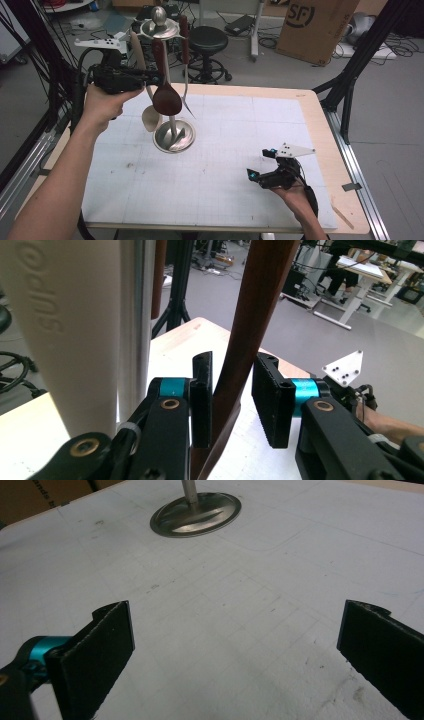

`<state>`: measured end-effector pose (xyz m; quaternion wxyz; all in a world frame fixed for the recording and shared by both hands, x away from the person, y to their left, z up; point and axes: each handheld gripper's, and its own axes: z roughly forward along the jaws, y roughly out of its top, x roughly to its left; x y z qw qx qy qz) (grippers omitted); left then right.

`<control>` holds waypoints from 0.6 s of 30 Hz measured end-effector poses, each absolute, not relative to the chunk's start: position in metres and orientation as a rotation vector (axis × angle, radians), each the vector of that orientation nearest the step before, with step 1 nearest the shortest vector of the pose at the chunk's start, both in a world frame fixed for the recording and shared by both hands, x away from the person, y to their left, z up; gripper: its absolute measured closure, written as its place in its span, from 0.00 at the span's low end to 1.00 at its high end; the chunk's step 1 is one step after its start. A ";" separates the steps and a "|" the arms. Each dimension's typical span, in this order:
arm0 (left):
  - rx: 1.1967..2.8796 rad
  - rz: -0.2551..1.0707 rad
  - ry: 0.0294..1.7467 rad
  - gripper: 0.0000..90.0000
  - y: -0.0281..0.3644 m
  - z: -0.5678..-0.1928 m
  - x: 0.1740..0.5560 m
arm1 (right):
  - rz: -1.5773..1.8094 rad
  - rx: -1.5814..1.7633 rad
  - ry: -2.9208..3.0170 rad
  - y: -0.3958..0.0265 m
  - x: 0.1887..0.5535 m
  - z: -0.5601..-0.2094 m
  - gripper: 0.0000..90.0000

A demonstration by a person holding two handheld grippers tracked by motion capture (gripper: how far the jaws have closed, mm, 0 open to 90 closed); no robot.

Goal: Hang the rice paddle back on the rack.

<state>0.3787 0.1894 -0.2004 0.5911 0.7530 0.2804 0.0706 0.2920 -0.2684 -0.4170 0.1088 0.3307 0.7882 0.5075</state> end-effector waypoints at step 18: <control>1.803 0.217 0.653 0.71 0.202 -0.205 0.365 | 1.495 0.966 2.310 -0.270 0.293 -0.417 0.01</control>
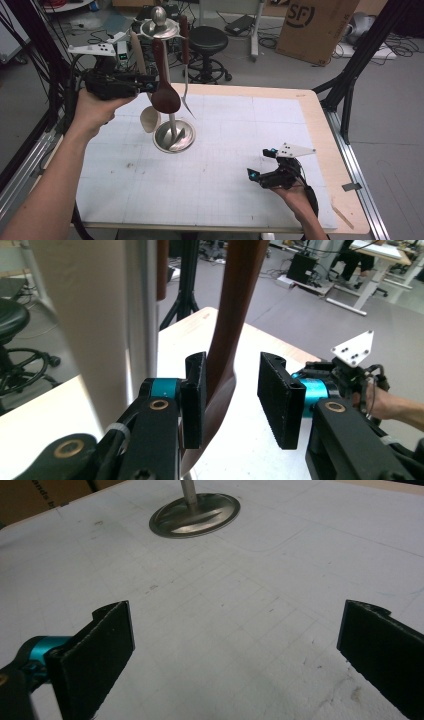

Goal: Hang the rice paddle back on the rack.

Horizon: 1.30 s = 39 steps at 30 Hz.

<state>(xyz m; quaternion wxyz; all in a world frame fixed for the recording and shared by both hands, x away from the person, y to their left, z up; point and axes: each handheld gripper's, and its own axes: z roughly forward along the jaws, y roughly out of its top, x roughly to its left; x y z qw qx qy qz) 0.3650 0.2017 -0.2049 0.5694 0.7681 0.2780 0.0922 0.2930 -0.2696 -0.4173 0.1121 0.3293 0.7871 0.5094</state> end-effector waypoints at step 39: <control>1.850 0.273 0.734 0.37 0.219 -0.248 0.344 | 1.497 0.988 2.281 -0.274 0.291 -0.416 0.01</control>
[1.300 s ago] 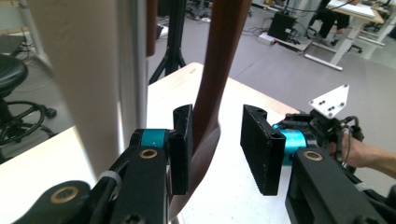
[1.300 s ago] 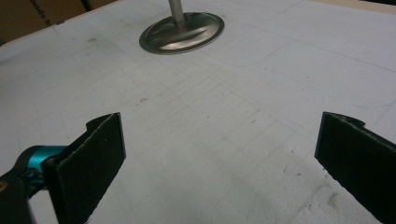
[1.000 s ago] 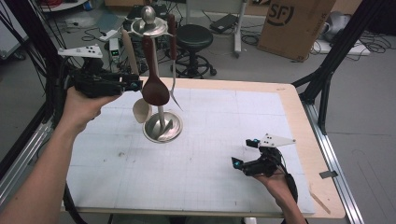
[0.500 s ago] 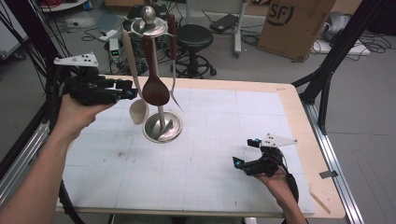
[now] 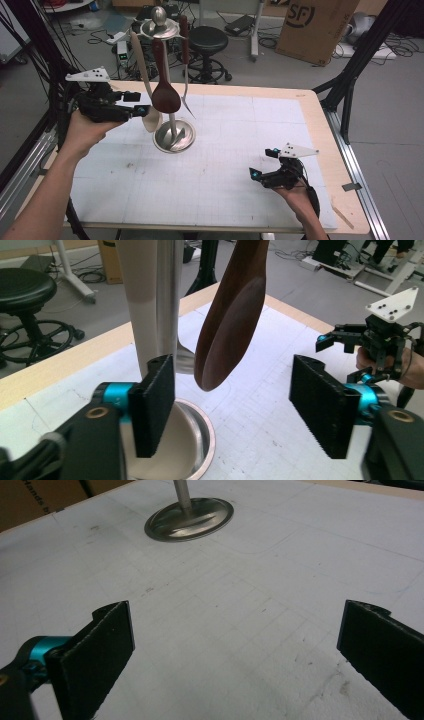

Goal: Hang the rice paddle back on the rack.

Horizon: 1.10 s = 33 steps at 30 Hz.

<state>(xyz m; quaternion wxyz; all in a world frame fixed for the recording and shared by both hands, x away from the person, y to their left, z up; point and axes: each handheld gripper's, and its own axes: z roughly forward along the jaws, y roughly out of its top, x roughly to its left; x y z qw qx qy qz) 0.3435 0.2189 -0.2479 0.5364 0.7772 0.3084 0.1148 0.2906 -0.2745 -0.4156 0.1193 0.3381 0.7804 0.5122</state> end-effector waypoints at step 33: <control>1.845 0.261 0.804 0.18 0.224 -0.298 0.327 | 1.489 0.992 2.269 -0.275 0.289 -0.415 0.01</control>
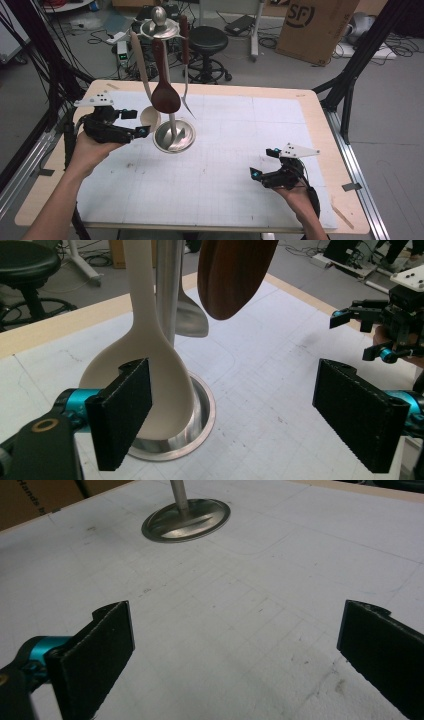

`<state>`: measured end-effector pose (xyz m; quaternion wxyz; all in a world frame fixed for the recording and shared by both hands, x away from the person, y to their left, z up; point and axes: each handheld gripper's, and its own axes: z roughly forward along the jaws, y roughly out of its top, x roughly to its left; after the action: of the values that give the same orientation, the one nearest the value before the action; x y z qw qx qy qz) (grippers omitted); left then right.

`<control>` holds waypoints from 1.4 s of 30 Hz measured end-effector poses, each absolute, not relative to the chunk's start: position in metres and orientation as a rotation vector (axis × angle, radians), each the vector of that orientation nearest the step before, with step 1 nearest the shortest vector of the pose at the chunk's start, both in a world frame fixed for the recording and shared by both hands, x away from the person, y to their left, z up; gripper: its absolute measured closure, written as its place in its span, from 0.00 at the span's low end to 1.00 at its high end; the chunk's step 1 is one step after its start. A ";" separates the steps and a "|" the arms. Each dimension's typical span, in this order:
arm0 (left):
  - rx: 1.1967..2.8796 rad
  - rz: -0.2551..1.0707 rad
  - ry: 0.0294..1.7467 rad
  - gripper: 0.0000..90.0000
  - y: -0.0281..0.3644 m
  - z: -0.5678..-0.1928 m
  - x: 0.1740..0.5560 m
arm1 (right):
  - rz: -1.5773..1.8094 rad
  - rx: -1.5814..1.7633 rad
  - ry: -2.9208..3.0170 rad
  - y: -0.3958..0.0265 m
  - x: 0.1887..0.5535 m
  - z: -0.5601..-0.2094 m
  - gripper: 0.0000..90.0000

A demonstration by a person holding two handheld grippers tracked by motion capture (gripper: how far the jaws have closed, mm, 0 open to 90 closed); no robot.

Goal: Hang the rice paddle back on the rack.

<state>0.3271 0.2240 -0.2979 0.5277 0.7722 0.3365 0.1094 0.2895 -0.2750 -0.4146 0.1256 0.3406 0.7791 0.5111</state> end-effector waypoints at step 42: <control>1.859 0.227 0.847 0.09 0.233 -0.349 0.304 | 1.473 0.988 2.278 -0.274 0.289 -0.415 0.01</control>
<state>0.3043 0.2325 -0.3494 0.5167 0.7745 0.3526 0.0943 0.2893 -0.2736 -0.4152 0.1267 0.3393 0.7827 0.5062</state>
